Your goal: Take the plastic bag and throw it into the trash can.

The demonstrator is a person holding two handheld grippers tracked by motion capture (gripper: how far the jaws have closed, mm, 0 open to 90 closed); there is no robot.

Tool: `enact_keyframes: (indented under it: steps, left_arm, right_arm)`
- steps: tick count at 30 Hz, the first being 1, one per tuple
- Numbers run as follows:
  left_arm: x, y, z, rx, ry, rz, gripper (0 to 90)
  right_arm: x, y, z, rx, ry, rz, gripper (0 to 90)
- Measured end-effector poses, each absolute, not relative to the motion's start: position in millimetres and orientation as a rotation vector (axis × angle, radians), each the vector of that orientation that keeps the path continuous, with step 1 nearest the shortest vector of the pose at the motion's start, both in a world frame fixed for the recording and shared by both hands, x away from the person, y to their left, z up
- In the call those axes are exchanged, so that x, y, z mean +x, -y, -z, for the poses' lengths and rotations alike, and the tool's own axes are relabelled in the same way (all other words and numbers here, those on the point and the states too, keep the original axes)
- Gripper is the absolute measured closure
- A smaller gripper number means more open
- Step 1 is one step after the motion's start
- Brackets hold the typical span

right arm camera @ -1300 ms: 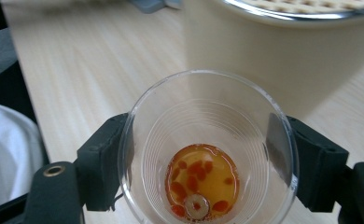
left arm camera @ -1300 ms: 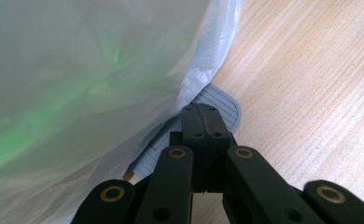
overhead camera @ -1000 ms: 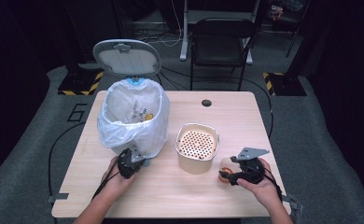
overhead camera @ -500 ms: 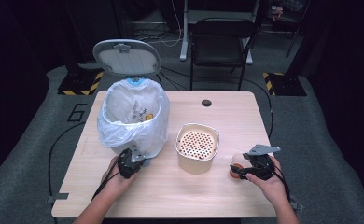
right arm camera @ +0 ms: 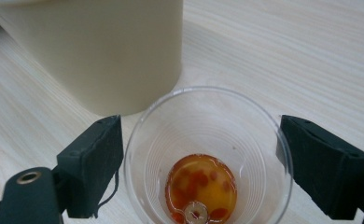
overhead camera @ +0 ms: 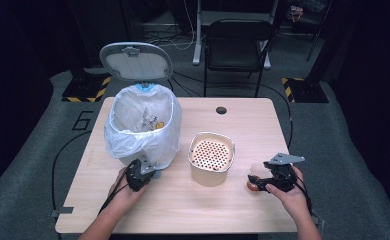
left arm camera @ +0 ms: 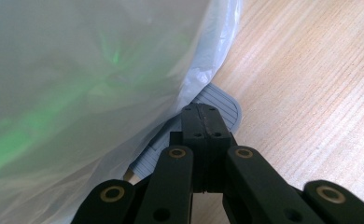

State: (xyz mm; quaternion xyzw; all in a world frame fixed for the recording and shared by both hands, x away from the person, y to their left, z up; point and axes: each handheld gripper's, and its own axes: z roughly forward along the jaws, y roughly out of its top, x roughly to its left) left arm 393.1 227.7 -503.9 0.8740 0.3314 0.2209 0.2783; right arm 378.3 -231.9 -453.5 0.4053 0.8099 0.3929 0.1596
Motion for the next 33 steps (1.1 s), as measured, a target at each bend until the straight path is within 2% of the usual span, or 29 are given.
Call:
enact_keyframes:
  steps: [8,9,10,12,16,27,28,33]
  left_arm:
    - [393,-228,504,2.345,-0.891,-0.592,90.0]
    - [393,-228,504,2.345,-0.891,-0.593,90.0]
    - [393,-227,504,2.341,-0.89,-0.596,90.0]
    - [393,-228,504,2.345,-0.891,-0.593,90.0]
    - [393,-228,504,2.345,-0.891,-0.593,90.0]
    - [393,-228,504,2.347,-0.886,-0.597,90.0]
    - [393,-228,504,2.347,-0.887,-0.597,90.0]
    - [393,-228,504,2.346,-0.887,-0.595,90.0]
  right_arm:
    - [383,226,434,1.107,-2.297,-1.149,16.1]
    - [385,224,432,1.102,-2.291,-1.155,17.7]
    - [391,219,425,1.084,-2.299,-1.168,23.6]
    - [392,217,423,1.085,-2.3,-1.176,25.4]
    - [405,204,407,1.049,-2.301,-1.219,37.2]
    - [437,172,394,0.996,-2.338,-1.186,41.2]
    - [444,169,395,1.005,-2.346,-1.168,47.2]
    - [456,165,398,1.067,-2.37,-1.161,51.4]
